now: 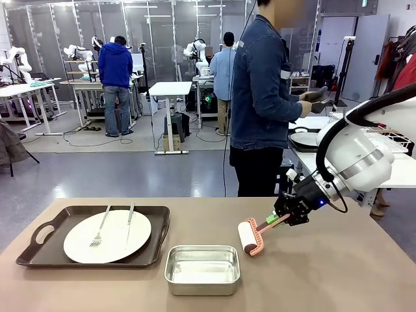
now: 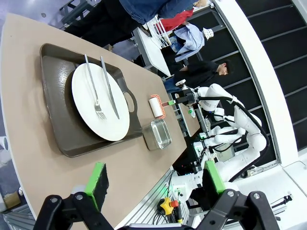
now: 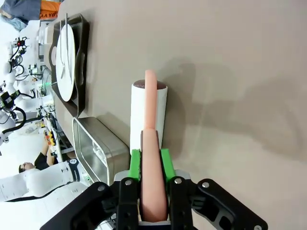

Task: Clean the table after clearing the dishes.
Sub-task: When the left (or right) Handle tray is removed, use the left hand (or right hand) to clean the left (or right) side of the table with the Lint Roller.

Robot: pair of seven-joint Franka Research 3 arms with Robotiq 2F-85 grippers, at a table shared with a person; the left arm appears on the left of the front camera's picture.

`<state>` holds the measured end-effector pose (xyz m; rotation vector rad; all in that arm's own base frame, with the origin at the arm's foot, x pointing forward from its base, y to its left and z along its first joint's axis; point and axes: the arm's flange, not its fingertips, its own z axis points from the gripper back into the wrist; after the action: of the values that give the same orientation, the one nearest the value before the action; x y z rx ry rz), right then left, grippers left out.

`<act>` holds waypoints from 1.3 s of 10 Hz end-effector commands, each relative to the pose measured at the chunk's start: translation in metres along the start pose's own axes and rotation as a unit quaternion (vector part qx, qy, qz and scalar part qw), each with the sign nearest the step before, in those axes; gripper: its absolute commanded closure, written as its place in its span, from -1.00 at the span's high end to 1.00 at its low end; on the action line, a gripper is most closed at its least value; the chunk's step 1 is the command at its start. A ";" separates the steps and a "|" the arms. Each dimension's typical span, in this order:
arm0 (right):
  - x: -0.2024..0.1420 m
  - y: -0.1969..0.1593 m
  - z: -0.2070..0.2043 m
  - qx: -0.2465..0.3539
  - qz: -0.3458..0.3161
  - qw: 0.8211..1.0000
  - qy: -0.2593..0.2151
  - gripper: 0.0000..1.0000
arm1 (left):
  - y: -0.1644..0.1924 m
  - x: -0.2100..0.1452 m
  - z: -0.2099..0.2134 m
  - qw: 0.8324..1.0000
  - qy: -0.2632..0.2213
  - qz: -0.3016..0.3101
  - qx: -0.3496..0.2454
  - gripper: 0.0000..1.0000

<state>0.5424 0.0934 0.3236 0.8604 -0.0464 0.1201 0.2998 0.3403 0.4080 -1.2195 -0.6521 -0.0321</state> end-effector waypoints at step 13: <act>-0.056 -0.138 0.129 -0.227 -0.049 0.969 -0.089 -0.59 | -0.003 -0.002 0.003 1.000 0.001 -0.001 -0.001 1.00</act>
<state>0.5138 -0.0735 0.3468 0.6520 -0.1867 -0.0116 0.2996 0.3406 0.4080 -1.2193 -0.6525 -0.0315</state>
